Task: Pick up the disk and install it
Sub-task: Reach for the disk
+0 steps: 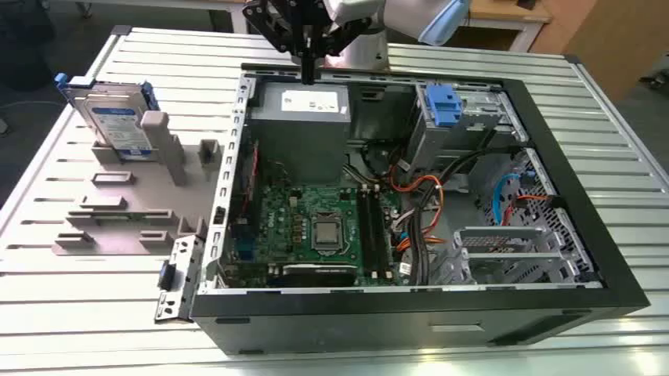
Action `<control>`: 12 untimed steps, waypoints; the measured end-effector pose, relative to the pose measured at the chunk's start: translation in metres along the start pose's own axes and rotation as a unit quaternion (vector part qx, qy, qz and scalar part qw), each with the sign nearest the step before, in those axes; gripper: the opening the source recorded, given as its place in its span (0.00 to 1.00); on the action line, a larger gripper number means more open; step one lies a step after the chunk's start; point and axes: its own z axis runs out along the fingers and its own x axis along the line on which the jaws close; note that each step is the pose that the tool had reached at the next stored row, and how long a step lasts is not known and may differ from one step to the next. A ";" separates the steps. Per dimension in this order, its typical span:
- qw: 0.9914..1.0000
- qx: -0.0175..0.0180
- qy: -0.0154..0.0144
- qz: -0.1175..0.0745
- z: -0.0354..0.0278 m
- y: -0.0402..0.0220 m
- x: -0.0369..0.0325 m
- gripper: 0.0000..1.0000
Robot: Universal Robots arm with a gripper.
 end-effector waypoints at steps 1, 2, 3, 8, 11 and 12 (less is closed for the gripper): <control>1.000 0.000 0.000 0.000 0.0000 0.0000 0.0000 0.11; 1.000 0.000 0.000 0.000 0.0000 0.0002 0.0000 0.11; 1.000 0.000 0.000 0.000 0.0000 0.0002 0.0006 0.11; 1.000 0.000 0.000 0.000 0.0000 0.0001 0.0023 0.11; 1.000 0.000 0.000 0.000 -0.0001 0.0001 0.0031 0.11; 1.000 0.000 0.000 0.000 -0.0001 0.0000 0.0033 0.11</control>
